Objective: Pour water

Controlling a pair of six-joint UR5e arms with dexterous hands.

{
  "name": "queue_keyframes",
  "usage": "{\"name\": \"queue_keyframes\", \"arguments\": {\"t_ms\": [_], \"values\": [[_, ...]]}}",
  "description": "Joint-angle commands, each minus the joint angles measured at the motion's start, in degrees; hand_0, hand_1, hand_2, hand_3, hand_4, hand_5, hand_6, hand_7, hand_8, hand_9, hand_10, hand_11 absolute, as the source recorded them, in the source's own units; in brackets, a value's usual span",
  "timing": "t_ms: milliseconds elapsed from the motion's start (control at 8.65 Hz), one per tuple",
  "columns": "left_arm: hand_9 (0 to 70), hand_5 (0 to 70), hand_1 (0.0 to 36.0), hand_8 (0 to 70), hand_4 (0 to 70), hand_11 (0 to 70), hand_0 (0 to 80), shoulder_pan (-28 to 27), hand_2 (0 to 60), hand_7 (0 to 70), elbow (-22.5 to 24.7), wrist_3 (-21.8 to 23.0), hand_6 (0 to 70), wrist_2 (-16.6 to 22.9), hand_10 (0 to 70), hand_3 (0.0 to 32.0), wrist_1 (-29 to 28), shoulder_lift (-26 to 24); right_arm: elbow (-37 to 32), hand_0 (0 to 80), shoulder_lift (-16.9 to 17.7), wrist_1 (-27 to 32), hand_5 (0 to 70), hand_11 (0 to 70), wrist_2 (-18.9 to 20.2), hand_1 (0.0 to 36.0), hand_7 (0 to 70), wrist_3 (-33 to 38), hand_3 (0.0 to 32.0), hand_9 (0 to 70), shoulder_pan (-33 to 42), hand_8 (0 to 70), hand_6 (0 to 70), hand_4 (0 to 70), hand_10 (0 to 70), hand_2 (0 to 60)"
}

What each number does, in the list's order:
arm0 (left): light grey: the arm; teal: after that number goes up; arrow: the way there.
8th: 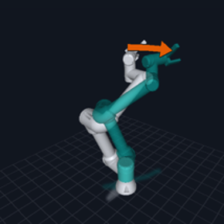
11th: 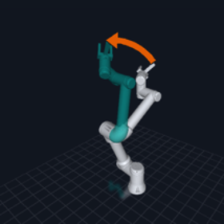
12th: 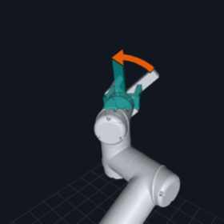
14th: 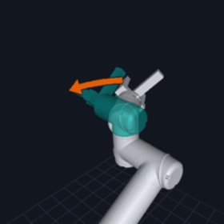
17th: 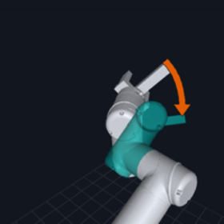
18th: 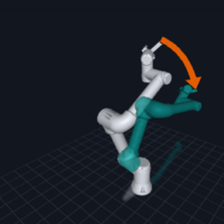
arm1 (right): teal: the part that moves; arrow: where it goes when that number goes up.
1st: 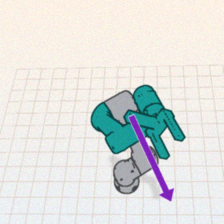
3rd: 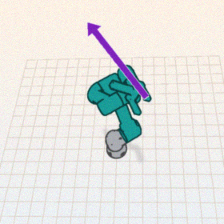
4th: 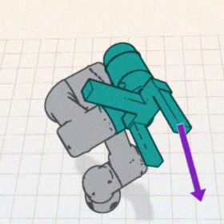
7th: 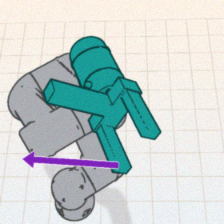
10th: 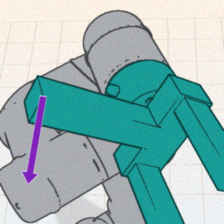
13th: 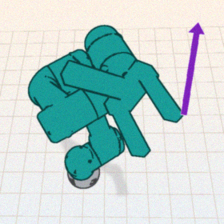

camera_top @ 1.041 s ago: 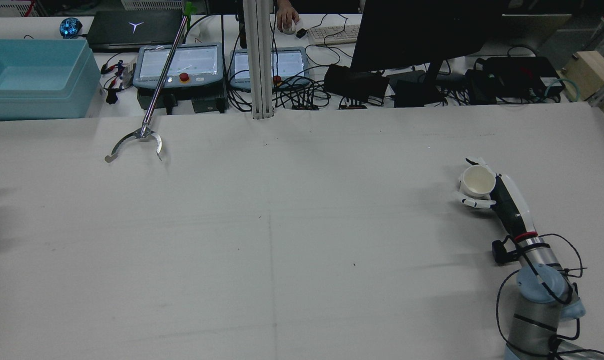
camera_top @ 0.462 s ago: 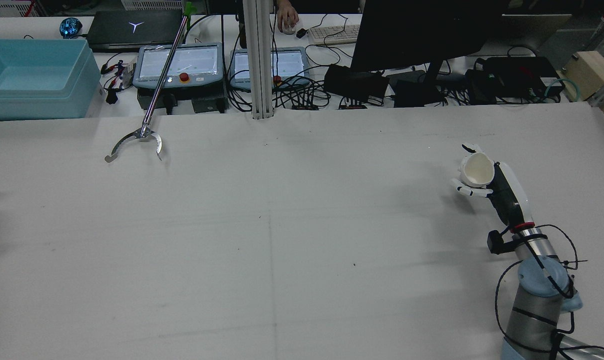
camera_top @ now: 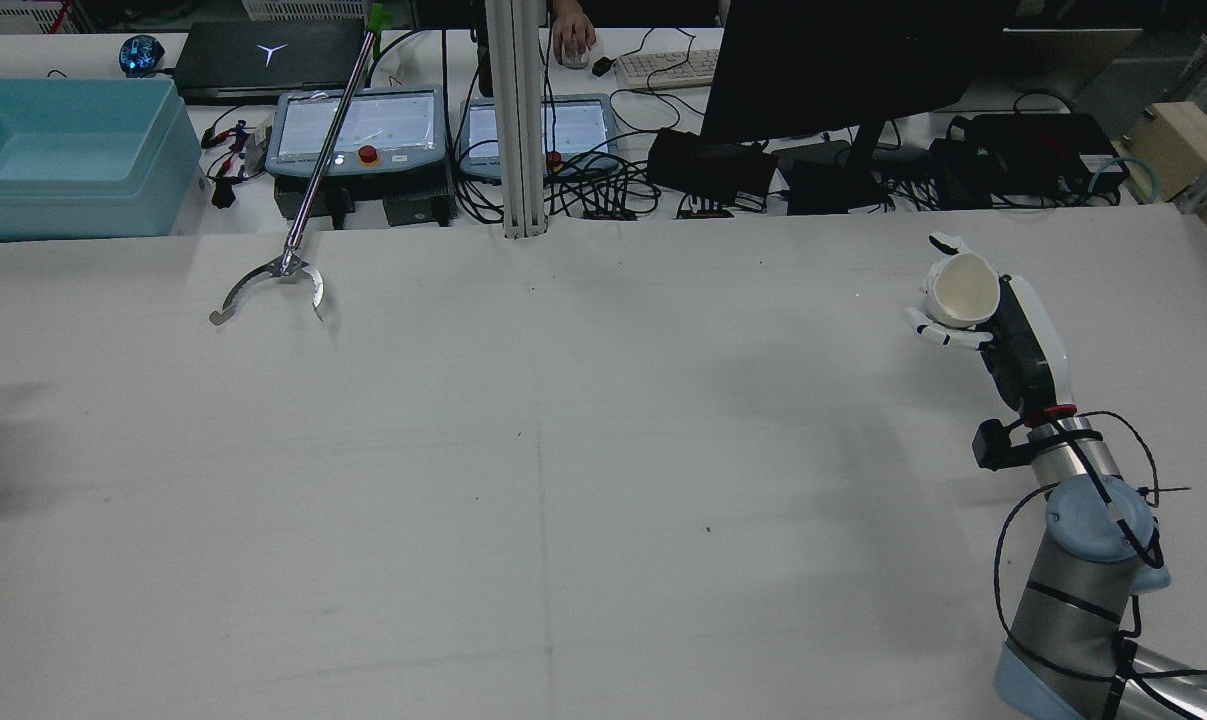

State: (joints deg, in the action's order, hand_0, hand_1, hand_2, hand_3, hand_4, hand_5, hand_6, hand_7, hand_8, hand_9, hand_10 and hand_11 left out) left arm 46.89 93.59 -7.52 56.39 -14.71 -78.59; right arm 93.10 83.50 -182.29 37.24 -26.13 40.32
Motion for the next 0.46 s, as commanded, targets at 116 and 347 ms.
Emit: {"name": "queue_keyframes", "arguments": {"t_ms": [116,347], "values": [[12.1,70.0,13.7,7.2,54.4,6.8,48.9,-7.5,29.3,21.5,3.8,-0.2,12.3,1.4,4.3,0.0,10.1,-10.7,7.4,54.0,-0.4,-4.2,70.0,7.4,2.1,25.1,22.9,-0.5,0.0,7.0,4.8,2.8,11.8,30.4,4.0,35.2],[12.3,70.0,13.4,7.3,54.9,6.9,48.6,-9.8,29.0,21.7,3.4,-0.6,12.4,1.3,4.4,0.0,15.5,-18.3,8.0,53.9,-0.5,-4.2,70.0,7.1,2.1,25.5,24.3,-0.6,0.0,7.1,5.2,2.8,12.5,29.1,3.7,36.0]]}}
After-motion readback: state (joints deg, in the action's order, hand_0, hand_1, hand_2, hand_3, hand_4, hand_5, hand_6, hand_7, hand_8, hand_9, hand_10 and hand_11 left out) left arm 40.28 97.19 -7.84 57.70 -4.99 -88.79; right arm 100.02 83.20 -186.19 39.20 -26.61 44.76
